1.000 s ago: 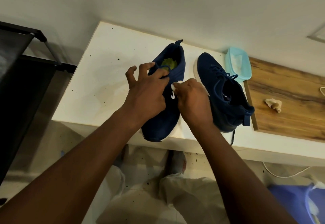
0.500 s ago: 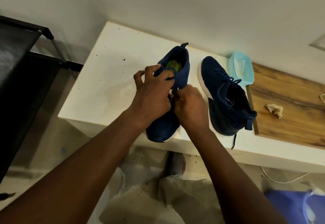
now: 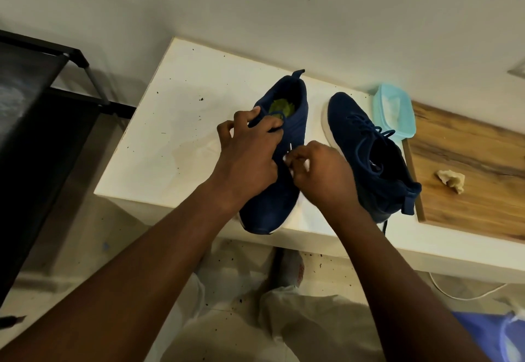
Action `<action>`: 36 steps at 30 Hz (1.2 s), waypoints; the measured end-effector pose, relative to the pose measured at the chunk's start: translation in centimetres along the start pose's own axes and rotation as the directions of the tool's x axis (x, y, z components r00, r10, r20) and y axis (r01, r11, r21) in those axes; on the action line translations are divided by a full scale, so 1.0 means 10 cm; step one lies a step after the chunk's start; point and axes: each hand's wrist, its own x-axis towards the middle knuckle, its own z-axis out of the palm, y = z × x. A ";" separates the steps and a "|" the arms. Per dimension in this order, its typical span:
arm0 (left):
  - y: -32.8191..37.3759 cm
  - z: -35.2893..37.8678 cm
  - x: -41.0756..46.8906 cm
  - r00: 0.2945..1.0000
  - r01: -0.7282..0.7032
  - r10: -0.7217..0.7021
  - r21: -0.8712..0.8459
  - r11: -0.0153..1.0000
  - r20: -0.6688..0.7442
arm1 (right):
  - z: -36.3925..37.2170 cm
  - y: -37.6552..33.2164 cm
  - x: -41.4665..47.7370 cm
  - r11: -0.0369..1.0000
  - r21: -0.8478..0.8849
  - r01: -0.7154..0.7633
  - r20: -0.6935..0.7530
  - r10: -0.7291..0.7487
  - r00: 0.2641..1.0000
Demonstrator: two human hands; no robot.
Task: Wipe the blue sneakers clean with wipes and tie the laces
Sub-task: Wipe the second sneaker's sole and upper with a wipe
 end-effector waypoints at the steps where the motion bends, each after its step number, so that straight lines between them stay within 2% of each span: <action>1: 0.00 0.00 0.00 1.000 0.000 0.000 0.002 1.000 0.004 | 0.02 0.03 0.03 0.999 -0.040 -0.019 -0.072 0.016 0.997; 3: -0.01 0.01 0.01 1.000 -0.003 0.003 0.002 1.000 0.013 | 0.07 0.00 0.10 0.994 -0.100 -0.039 -0.168 0.021 0.986; 4: -0.01 0.01 0.01 1.000 -0.003 0.003 0.005 1.000 0.020 | 0.10 -0.05 0.09 0.994 -0.106 -0.029 -0.162 0.011 0.987; 7: -0.02 0.01 0.01 1.000 0.014 -0.015 0.023 1.000 0.020 | 0.11 -0.08 -0.04 0.996 -0.075 0.048 0.019 -0.047 0.999; 9: -0.01 0.01 0.01 0.999 0.015 -0.016 0.027 1.000 0.027 | 0.03 -0.02 -0.09 0.998 -0.041 0.048 0.057 -0.046 0.997; 14: 0.00 0.01 0.03 0.998 0.008 -0.010 0.019 1.000 0.057 | 0.07 -0.07 0.11 0.992 -0.117 -0.053 -0.193 0.029 0.981; 15: 0.00 0.02 0.03 0.998 0.009 -0.010 0.016 1.000 0.055 | 0.12 -0.11 0.10 0.994 -0.099 -0.052 -0.192 0.032 0.981; 19: 0.01 0.01 0.02 0.998 0.021 -0.021 0.002 1.000 0.054 | 0.12 -0.10 0.00 0.997 -0.055 0.057 -0.029 -0.059 0.998; 22: 0.00 0.02 0.02 0.998 0.006 -0.006 -0.003 1.000 0.055 | 0.05 0.03 0.11 0.992 -0.127 -0.010 -0.133 -0.007 0.991; 24: -0.01 0.02 0.03 0.999 -0.001 0.002 -0.011 1.000 0.047 | 0.07 -0.02 0.13 0.990 -0.140 -0.019 -0.139 -0.001 0.990; 28: 0.00 0.01 0.02 0.999 0.015 -0.014 -0.011 1.000 0.048 | 0.10 -0.06 -0.01 0.993 -0.048 0.109 0.031 -0.107 0.994; 30: 0.00 0.01 0.02 0.999 0.010 -0.009 -0.015 1.000 0.053 | 0.05 0.03 0.04 0.995 -0.053 0.087 -0.003 -0.088 0.996; 33: -0.01 0.02 0.03 0.999 0.003 -0.003 -0.018 1.000 0.046 | 0.08 0.03 0.15 0.992 -0.118 -0.034 -0.179 0.013 0.984; 34: -0.01 0.03 0.03 0.999 0.002 -0.001 -0.018 1.000 0.046 | 0.11 -0.02 0.14 0.991 -0.124 -0.043 -0.193 0.019 0.981; 36: -0.01 0.04 0.02 0.999 0.006 -0.005 -0.012 1.000 0.044 | 0.17 -0.12 0.04 0.996 -0.088 0.017 -0.110 -0.027 0.994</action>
